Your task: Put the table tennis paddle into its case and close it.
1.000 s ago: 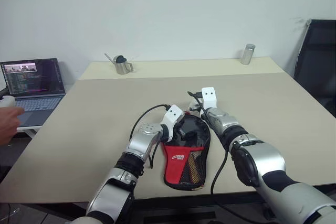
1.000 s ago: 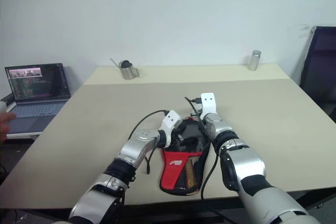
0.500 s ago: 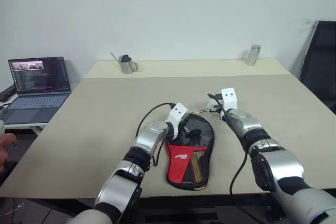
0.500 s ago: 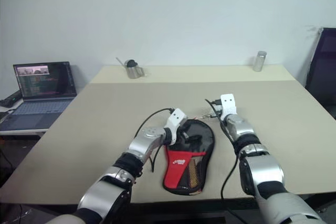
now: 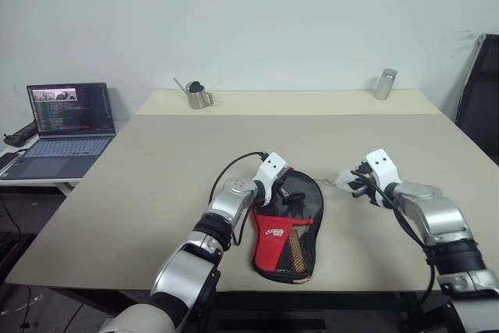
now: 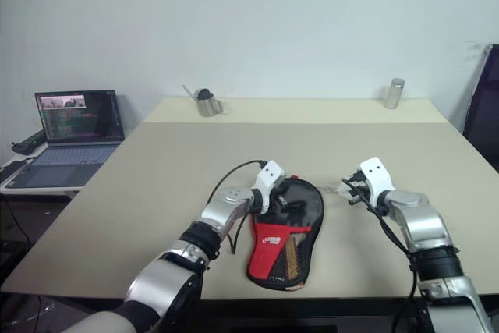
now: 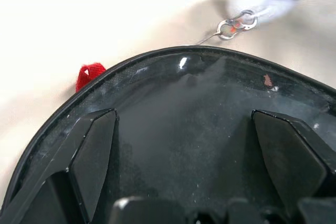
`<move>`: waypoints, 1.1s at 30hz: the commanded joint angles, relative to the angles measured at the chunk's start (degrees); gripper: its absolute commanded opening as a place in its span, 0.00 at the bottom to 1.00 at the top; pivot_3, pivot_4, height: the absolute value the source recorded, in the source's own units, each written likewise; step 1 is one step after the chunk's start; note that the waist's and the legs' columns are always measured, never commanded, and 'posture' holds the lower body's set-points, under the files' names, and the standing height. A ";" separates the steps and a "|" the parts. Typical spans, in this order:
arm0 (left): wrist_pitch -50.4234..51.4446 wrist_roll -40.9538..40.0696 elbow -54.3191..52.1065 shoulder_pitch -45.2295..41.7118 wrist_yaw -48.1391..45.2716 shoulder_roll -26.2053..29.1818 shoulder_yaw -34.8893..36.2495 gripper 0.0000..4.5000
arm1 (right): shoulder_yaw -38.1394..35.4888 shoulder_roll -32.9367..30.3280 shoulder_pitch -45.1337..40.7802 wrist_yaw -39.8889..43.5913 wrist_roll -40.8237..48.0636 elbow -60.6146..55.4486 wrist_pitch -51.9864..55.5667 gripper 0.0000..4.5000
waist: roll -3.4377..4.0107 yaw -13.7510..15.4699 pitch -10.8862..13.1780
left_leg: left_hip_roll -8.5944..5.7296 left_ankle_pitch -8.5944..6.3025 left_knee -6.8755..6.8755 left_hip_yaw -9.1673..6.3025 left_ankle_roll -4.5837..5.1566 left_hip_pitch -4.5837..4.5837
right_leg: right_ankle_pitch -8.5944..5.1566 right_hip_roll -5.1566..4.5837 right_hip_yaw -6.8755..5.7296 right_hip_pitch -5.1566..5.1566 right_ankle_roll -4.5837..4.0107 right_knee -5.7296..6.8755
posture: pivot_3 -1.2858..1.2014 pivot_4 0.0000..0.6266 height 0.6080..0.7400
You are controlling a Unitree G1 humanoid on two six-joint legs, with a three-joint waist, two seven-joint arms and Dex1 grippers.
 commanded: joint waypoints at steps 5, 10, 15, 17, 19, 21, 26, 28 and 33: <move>0.52 2.84 7.84 1.22 -0.92 -1.65 -1.35 1.00 | 0.45 -11.60 8.65 15.76 6.95 -14.24 0.61 0.00 | -0.05 0.42 0.03 | -0.02 -0.02 0.00 -0.20 0.01 -0.13 | -0.05 -0.05 -0.28 0.03 0.08 -0.13 | 0.52 0.24 1.00; -0.42 3.32 9.72 0.11 -0.84 -2.56 -1.31 1.00 | -0.86 -17.18 14.79 22.78 11.45 -21.14 -0.95 0.00 | -0.07 0.70 0.05 | 0.00 -0.02 0.00 -0.56 0.00 -0.34 | -0.07 -0.06 -0.61 0.08 0.11 -0.38 | 0.52 0.24 1.00; -1.06 4.12 11.14 -0.56 -0.68 -3.16 -1.35 1.00 | -2.49 -22.27 22.06 28.71 15.74 -27.40 -1.65 0.00 | -0.09 1.13 0.06 | -0.01 -0.05 -0.01 -0.99 -0.02 -0.39 | -0.06 -0.08 -0.81 0.41 0.13 -0.85 | 0.52 0.24 1.00; -1.18 4.48 11.60 -0.70 -0.33 -3.38 -1.38 1.00 | -2.90 -24.17 25.19 30.64 17.19 -30.06 -2.03 0.00 | -0.12 1.24 0.08 | -0.02 -0.08 -0.02 -1.03 -0.01 -0.41 | -0.07 -0.11 -0.81 0.45 0.13 -0.90 | 0.52 0.24 1.00; -1.10 4.87 12.08 -0.83 0.21 -3.60 -1.46 1.00 | -3.12 -25.76 28.26 32.42 18.58 -32.78 -2.53 0.00 | -0.23 1.31 0.14 | -0.02 -0.12 -0.02 -1.10 -0.03 -0.43 | -0.10 -0.15 -0.87 0.50 0.18 -0.95 | 0.52 0.24 1.00; -1.06 5.13 12.47 -0.91 0.61 -3.78 -1.54 1.00 | -3.24 -26.63 30.29 33.37 20.04 -34.89 -2.63 0.00 | -0.29 1.37 0.18 | -0.03 -0.14 -0.02 -1.15 -0.02 -0.41 | -0.12 -0.32 -0.92 0.56 0.21 -0.99 | 0.52 0.24 1.00; -1.04 5.81 13.72 -1.59 2.11 -4.00 -1.64 1.00 | -1.93 -28.99 35.01 35.46 22.23 -40.28 -3.38 0.00 | -0.30 1.45 0.18 | -0.05 -0.18 -0.02 -1.36 0.00 -0.39 | -0.14 -0.39 -1.15 0.76 0.25 -1.21 | 0.52 0.24 1.00; -1.04 5.91 14.19 -1.93 2.46 -4.08 -1.59 1.00 | -1.16 -29.94 36.73 36.60 22.77 -42.10 -3.96 0.00 | -0.31 1.39 0.18 | -0.05 -0.19 -0.02 -1.35 -0.01 -0.39 | -0.14 -0.40 -1.14 0.77 0.25 -1.23 | 0.52 0.24 1.00; -1.05 6.14 14.91 -2.48 3.33 -4.12 -1.48 1.00 | 2.12 -30.92 40.37 37.62 20.83 -42.54 -7.56 0.00 | -0.32 1.45 0.18 | -0.05 -0.21 -0.03 -1.40 -0.02 -0.39 | -0.15 -0.41 -1.20 0.81 0.26 -1.30 | 0.52 0.24 1.00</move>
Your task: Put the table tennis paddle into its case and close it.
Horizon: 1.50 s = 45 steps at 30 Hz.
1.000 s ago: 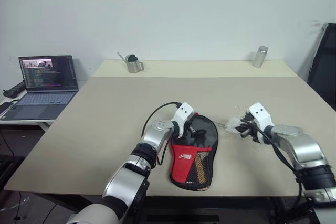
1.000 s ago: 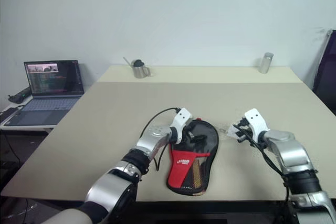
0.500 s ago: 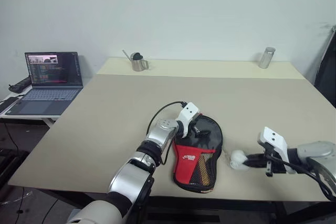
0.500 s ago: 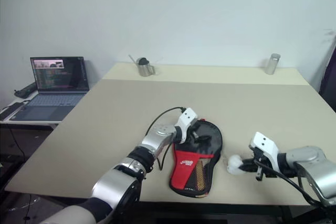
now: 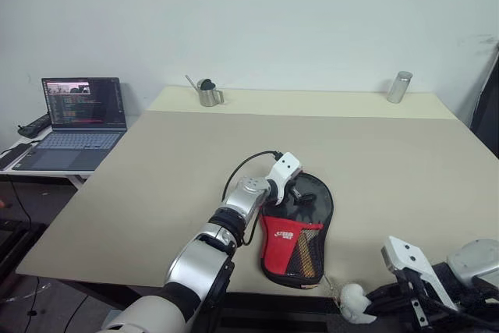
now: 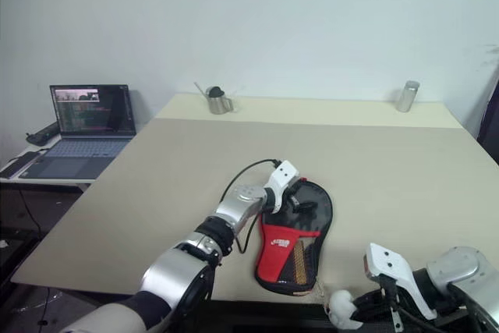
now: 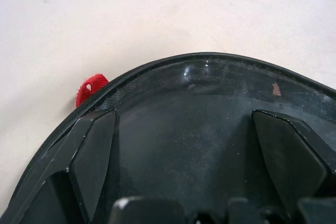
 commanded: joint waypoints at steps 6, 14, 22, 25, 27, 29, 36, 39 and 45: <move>2.42 3.50 6.46 2.36 2.33 0.54 -1.31 1.00 | 3.95 -1.12 3.28 3.17 -3.33 2.53 -9.10 0.00 | -0.02 -0.02 -0.01 | 0.00 -0.10 0.00 0.01 -0.02 -0.02 | -0.09 -0.01 0.01 0.00 0.14 -0.10 | 0.52 0.24 1.00; 1.94 3.30 6.39 2.08 1.87 0.86 -1.17 1.00 | 5.02 -0.61 2.20 3.05 -6.38 7.24 -13.80 0.28 | -0.03 -0.16 -0.01 | 0.02 -0.15 -0.01 0.02 -0.04 -0.02 | -0.11 0.01 0.05 0.00 0.18 -0.15 | 0.52 0.24 1.00; 1.38 3.14 6.00 2.16 0.95 1.66 -0.97 1.00 | 3.72 -0.26 -1.82 2.78 -6.71 10.68 -14.69 0.90 | -0.02 -0.30 -0.01 | 0.05 -0.17 0.00 0.04 -0.02 0.04 | -0.11 0.03 0.05 0.04 0.19 -0.13 | 0.52 0.24 1.00; -1.09 1.72 3.90 2.29 -2.57 2.67 0.01 1.00 | 0.73 -0.41 -5.71 2.85 -4.12 11.22 -13.07 1.00 | 0.03 -0.58 0.02 | 0.05 -0.17 0.00 0.08 -0.02 0.04 | -0.10 0.03 0.09 0.03 0.19 -0.12 | 0.52 0.24 1.00; -2.16 0.29 2.11 2.43 -5.99 3.36 1.12 1.00 | -0.79 -0.07 -8.29 2.75 -2.70 11.67 -11.87 1.00 | 0.05 -0.76 0.07 | 0.07 -0.16 -0.01 0.15 -0.03 0.04 | -0.10 0.06 0.17 -0.05 0.18 -0.07 | 0.52 0.24 1.00; -1.21 -2.12 -4.42 3.23 -14.51 6.79 1.77 1.00 | -2.96 0.18 -14.42 2.74 0.10 14.34 -8.84 1.00 | 0.22 -0.90 0.17 | 0.12 -0.16 -0.04 0.13 -0.07 0.03 | -0.11 0.11 0.16 -0.09 0.16 -0.07 | 0.52 0.24 1.00; 9.51 -9.85 -30.17 5.46 -32.76 22.73 4.45 1.00 | -0.06 -1.03 -27.22 4.97 -3.85 25.80 -8.30 1.00 | 0.05 -1.58 0.72 | 0.12 -0.04 0.12 0.31 -0.33 -1.15 | 0.15 0.18 0.39 -1.60 -0.59 0.46 | 0.52 0.24 1.00; 15.92 -15.41 -38.87 7.87 -37.46 30.41 8.51 1.00 | 0.28 -1.39 -29.26 6.48 -5.22 29.77 -9.95 1.00 | 0.12 -1.48 0.77 | 0.09 -0.03 0.15 0.37 -0.36 -1.78 | 0.16 0.14 0.42 -2.24 -0.62 0.47 | 0.52 0.24 1.00; 25.37 -25.74 -49.88 17.95 -46.00 48.42 18.58 1.00 | -7.74 -3.92 -26.88 9.88 -2.05 33.34 -11.09 1.00 | 0.46 -1.79 1.03 | 0.08 -0.09 0.08 0.44 -0.37 -1.79 | 0.11 0.07 0.47 -2.24 -0.70 0.40 | 0.52 0.24 1.00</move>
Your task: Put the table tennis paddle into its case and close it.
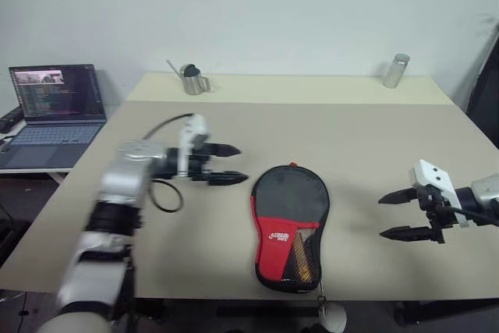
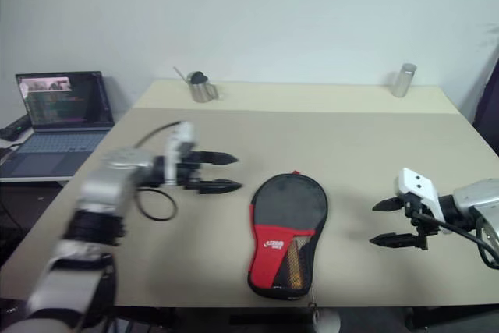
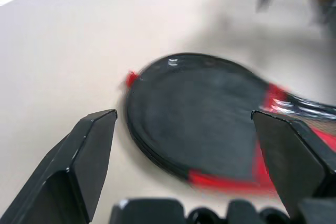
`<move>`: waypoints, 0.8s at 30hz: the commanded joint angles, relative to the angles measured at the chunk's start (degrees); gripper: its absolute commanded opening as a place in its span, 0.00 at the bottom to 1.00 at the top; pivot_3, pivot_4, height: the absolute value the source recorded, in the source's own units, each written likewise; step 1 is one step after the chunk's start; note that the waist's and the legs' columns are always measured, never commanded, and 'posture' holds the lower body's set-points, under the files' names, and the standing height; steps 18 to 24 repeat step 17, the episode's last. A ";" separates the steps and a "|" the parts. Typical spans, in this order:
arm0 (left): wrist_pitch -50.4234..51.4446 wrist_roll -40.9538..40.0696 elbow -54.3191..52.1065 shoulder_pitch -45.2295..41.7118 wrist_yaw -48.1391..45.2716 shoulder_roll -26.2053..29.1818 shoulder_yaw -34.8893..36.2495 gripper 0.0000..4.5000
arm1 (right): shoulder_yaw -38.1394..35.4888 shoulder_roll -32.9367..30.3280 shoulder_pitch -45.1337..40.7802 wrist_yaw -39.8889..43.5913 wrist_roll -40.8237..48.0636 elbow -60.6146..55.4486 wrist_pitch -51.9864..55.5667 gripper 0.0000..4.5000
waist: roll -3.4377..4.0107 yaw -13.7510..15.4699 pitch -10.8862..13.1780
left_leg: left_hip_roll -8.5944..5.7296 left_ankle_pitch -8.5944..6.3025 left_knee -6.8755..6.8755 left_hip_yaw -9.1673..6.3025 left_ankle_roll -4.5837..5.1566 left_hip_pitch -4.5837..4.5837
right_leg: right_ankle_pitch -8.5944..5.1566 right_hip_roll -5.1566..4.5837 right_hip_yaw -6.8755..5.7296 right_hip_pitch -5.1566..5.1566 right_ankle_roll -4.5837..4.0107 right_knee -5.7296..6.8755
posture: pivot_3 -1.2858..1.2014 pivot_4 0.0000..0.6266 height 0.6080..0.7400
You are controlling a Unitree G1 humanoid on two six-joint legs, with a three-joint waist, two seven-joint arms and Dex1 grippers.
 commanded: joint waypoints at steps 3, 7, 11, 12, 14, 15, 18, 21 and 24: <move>2.01 -5.15 -2.98 5.83 -4.91 11.67 8.34 1.00 | -11.86 -3.94 5.32 3.06 3.96 -2.35 -0.11 1.00 | 0.19 0.16 0.17 | 0.02 0.00 0.03 -0.01 0.01 0.15 | 0.00 0.02 -0.01 0.11 -0.01 0.09 | 0.52 0.24 1.00; 3.10 -8.88 -2.97 8.79 -7.41 17.24 12.17 1.00 | -18.71 -6.33 11.77 3.87 5.02 -5.49 2.49 1.00 | 0.19 0.48 0.19 | 0.05 -0.01 0.07 -0.03 0.03 0.21 | -0.01 0.05 -0.05 0.22 -0.02 0.11 | 0.52 0.24 1.00; 2.19 -9.89 -3.28 13.14 -6.71 19.82 14.78 1.00 | -22.73 -7.21 15.50 3.91 6.24 -8.16 4.91 1.00 | 0.22 0.23 0.19 | 0.06 -0.02 0.06 0.07 0.04 0.29 | -0.01 0.06 0.01 0.25 -0.01 0.13 | 0.52 0.24 1.00; 2.57 -10.45 -3.75 14.45 -6.18 20.22 15.88 1.00 | -23.45 -7.15 16.28 4.02 6.71 -8.94 5.71 1.00 | 0.22 0.13 0.19 | 0.07 -0.02 0.06 0.09 0.04 0.30 | -0.01 0.06 0.03 0.24 -0.01 0.16 | 0.52 0.24 1.00; 3.44 -11.39 -4.72 17.00 -5.57 20.98 17.85 1.00 | -24.00 -7.36 17.20 4.41 6.89 -9.97 6.29 1.00 | 0.22 0.05 0.19 | 0.11 -0.01 0.05 0.08 0.03 0.30 | -0.01 0.09 0.03 0.23 -0.02 0.17 | 0.52 0.24 1.00; 3.93 -11.82 -5.18 18.00 -5.30 21.16 18.50 1.00 | -23.75 -7.63 17.06 4.51 6.84 -10.37 6.14 1.00 | 0.24 -0.01 0.20 | 0.11 -0.02 0.05 0.08 0.03 0.30 | -0.01 0.09 0.04 0.23 -0.02 0.17 | 0.52 0.24 1.00; 3.84 -11.66 -6.24 19.79 -4.34 21.30 18.73 1.00 | -22.37 -7.90 15.02 4.29 7.47 -10.79 6.26 1.00 | 0.23 -0.04 0.21 | 0.11 -0.02 0.06 0.11 0.04 0.30 | -0.01 0.09 0.06 0.23 -0.02 0.17 | 0.52 0.24 1.00; 3.84 -11.66 -6.24 19.79 -4.34 21.30 18.73 1.00 | -22.37 -7.90 15.02 4.29 7.47 -10.79 6.26 1.00 | 0.23 -0.04 0.21 | 0.11 -0.02 0.06 0.11 0.04 0.30 | -0.01 0.09 0.06 0.23 -0.02 0.17 | 0.52 0.24 1.00; 3.84 -11.66 -6.24 19.79 -4.34 21.30 18.73 1.00 | -22.37 -7.90 15.02 4.29 7.47 -10.79 6.26 1.00 | 0.23 -0.04 0.21 | 0.11 -0.02 0.06 0.11 0.04 0.30 | -0.01 0.09 0.06 0.23 -0.02 0.17 | 0.52 0.24 1.00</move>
